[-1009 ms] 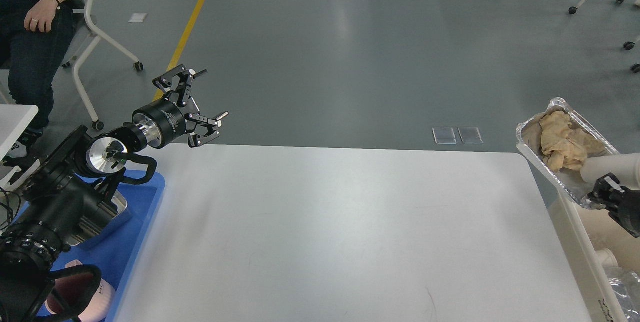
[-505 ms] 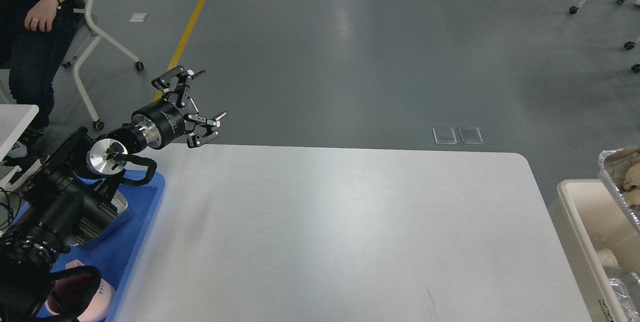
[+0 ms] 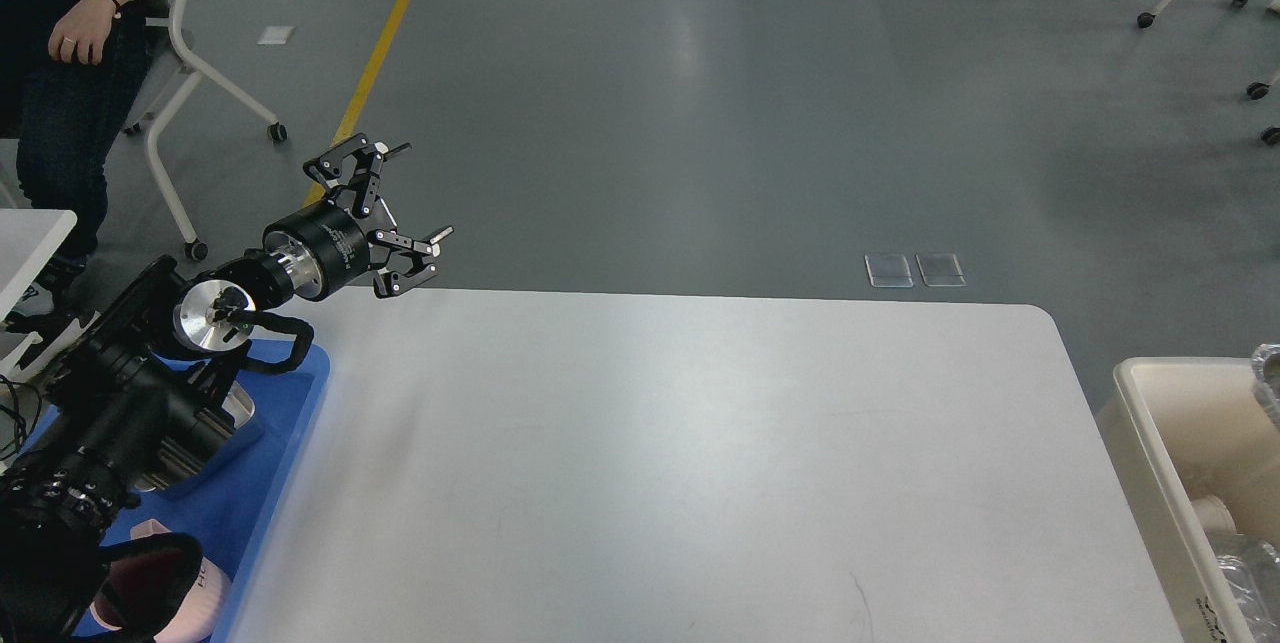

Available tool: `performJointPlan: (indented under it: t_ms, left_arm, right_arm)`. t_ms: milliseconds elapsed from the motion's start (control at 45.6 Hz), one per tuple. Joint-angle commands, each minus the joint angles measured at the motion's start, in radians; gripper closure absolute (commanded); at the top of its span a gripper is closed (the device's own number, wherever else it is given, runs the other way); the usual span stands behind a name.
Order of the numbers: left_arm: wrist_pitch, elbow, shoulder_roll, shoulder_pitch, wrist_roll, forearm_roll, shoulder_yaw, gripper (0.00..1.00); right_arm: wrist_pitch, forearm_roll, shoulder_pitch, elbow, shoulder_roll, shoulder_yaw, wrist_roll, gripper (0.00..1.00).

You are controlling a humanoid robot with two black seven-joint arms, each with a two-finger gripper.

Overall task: Tidy desktop
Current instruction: 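Release the foil tray in the white bin and raise the right gripper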

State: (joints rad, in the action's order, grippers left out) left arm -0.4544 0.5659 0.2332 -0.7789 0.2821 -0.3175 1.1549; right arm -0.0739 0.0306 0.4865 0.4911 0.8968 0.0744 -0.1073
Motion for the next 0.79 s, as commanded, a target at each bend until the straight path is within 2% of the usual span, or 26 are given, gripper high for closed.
performJointPlan:
  t_ms: [0, 44, 395, 614, 768]
  left_arm:
    - [-0.001, 0.000, 0.005, 0.001, -0.007, 0.000, -0.001, 0.02]
    - [-0.001, 0.000, 0.012, 0.003, -0.014, 0.000, -0.004, 0.02]
    - [-0.003, 0.002, 0.034, 0.001, -0.018, -0.002, -0.015, 0.02]
    - [-0.006, 0.002, 0.040, -0.008, -0.018, -0.002, -0.020, 0.02]
    - [-0.006, 0.002, 0.043, -0.026, -0.018, -0.002, -0.020, 0.02]
  right_arm:
    - [-0.004, -0.001, 0.000, -0.019, -0.004, -0.010, 0.001, 0.48]
    - [-0.007, -0.001, 0.000, -0.025, -0.006, -0.012, 0.011, 0.00]
    - [-0.020, 0.002, 0.026, -0.029, 0.013, -0.022, 0.014, 0.00]
    - [-0.017, 0.020, 0.294, -0.072, 0.042, -0.022, 0.011, 0.00]
    - [-0.018, 0.022, 0.444, -0.095, -0.015, -0.022, 0.011, 0.00]
